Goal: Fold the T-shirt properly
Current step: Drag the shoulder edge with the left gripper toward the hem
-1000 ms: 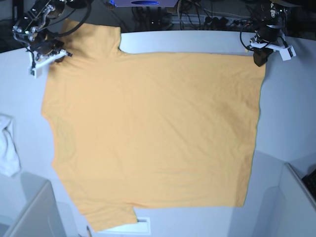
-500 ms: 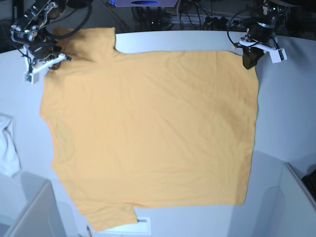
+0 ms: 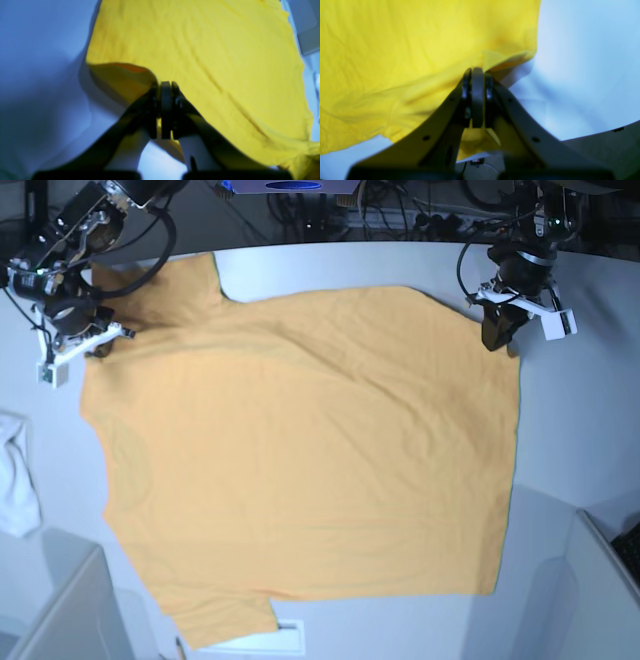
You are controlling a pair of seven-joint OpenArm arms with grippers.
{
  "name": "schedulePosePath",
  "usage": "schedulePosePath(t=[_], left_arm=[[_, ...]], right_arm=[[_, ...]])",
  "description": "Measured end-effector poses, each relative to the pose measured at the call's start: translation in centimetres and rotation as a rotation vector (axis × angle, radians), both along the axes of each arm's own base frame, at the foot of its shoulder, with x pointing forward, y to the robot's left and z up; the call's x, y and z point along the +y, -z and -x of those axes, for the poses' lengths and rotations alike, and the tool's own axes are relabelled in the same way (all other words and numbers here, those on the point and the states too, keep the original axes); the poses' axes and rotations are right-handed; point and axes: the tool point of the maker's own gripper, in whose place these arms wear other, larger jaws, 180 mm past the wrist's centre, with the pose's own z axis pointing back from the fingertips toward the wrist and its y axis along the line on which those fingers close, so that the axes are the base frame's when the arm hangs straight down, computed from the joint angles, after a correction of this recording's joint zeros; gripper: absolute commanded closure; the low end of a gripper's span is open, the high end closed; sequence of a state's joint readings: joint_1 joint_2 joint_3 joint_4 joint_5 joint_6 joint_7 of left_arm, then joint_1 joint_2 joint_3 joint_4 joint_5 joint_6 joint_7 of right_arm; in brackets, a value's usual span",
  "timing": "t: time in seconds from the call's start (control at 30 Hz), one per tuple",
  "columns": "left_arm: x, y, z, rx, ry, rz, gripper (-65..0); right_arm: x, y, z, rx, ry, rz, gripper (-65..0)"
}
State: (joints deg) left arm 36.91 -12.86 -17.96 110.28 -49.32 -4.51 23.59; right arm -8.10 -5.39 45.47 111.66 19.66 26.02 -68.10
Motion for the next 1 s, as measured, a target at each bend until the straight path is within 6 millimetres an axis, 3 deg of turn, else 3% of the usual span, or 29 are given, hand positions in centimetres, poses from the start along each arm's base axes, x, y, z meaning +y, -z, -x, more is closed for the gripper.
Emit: schedulePosePath(t=[0.13, 0.27, 0.53, 0.6, 0.73, 1.0], left_arm=[[-0.2, -0.2, -0.7, -0.011, -0.002, 0.009, 0.0], [0.9, -0.1, -1.2, 0.007, -0.065, -0.005, 0.0], [0.6, -1.0, -1.8, -0.024, -0.056, -0.001, 0.0], [0.5, -0.6, -1.3, -0.005, -0.053, 0.001, 0.0], [0.7, 0.3, 0.4, 0.041, -0.057, -0.004, 0.0], [0.7, 0.4, 0.6, 0.048, -0.055, -0.006, 0.0]], right_arm=[[0.2, -0.4, -0.8, -0.006, -0.003, -0.009, 0.0], [0.3, -0.6, -1.2, -0.009, -0.005, -0.008, 0.0], [0.3, -1.3, -2.4, -0.042, -0.006, -0.009, 0.0], [0.0, -0.3, -1.6, -0.004, 0.016, -0.009, 0.0], [0.0, 3.8, 0.8, 0.136, 0.033, -0.039, 0.0], [-1.1, 5.4, -0.1, 0.112, 0.041, -0.051, 0.0]])
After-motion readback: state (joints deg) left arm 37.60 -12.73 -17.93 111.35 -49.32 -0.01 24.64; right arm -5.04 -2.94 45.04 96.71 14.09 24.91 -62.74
